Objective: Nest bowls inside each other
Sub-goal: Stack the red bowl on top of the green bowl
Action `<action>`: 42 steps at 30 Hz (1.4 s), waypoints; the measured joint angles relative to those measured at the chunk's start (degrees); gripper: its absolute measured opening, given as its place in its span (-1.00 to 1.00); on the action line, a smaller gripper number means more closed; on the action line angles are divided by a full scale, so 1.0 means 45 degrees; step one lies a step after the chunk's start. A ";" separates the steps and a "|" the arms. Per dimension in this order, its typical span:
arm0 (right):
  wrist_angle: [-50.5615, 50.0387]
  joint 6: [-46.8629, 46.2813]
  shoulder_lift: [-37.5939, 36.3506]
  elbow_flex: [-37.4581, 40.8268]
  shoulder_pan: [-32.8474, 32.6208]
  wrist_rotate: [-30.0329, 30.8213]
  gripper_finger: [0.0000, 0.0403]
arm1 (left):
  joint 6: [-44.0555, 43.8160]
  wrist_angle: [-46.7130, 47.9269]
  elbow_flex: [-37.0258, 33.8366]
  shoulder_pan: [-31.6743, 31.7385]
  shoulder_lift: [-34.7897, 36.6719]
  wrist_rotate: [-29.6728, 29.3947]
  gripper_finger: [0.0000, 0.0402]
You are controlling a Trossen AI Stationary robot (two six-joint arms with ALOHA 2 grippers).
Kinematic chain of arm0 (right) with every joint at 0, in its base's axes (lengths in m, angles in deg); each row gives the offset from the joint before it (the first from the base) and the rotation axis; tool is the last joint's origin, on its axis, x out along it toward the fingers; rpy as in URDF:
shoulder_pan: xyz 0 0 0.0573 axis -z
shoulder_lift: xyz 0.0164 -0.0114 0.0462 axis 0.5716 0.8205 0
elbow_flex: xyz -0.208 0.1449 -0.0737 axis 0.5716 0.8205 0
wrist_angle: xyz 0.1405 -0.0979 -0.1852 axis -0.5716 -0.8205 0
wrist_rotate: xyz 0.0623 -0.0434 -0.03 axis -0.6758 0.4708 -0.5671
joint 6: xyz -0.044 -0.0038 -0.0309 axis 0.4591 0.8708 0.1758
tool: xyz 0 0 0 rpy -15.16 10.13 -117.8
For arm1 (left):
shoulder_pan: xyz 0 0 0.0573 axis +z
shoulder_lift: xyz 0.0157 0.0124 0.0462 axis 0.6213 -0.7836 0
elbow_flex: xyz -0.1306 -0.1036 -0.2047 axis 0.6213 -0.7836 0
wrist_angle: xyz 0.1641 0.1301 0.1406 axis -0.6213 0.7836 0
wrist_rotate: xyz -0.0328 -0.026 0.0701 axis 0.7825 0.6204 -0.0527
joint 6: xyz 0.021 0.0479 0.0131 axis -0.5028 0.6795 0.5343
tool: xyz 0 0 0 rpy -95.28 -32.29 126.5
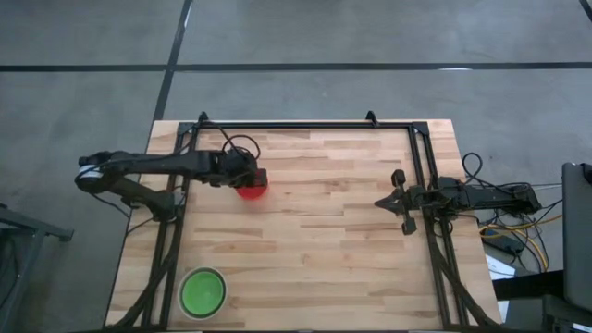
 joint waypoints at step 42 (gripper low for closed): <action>-0.0002 0.0000 0.0005 -0.0001 -0.0002 0.0000 -0.96 | 0.5602 -0.1342 -0.0010 0.1216 -0.1299 0.3652 -0.47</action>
